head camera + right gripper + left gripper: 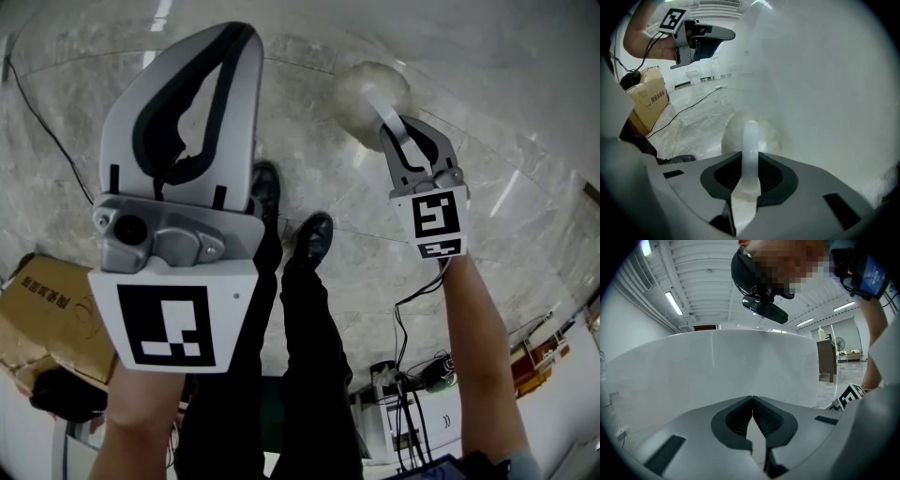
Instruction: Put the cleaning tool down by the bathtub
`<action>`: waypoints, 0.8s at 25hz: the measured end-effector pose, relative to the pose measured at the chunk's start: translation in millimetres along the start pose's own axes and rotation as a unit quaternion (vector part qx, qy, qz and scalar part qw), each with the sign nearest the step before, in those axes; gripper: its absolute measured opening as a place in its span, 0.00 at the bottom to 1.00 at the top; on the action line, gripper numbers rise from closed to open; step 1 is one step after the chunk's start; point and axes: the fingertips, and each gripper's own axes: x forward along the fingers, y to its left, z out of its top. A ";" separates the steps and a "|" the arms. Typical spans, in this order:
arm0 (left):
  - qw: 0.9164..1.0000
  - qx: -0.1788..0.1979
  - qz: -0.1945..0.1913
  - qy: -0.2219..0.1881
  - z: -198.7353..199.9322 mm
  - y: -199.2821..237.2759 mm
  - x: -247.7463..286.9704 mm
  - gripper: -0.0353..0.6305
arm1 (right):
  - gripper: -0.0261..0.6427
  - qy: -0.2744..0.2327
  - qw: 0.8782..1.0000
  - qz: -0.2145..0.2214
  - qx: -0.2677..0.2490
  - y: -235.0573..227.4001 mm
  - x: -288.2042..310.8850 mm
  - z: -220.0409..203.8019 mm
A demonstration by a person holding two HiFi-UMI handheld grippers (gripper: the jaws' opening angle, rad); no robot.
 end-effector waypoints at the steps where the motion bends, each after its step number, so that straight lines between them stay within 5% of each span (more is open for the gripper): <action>1: 1.000 0.000 0.000 0.000 -1.6 0.2 0.0 0.08 | 0.18 0.002 1.000 0.001 -0.001 0.4 2.7 -2.0; 20: 1.000 0.010 -0.008 0.014 -32.3 -3.1 -6.0 0.08 | 0.18 0.040 0.999 0.012 -0.015 5.2 52.5 -49.3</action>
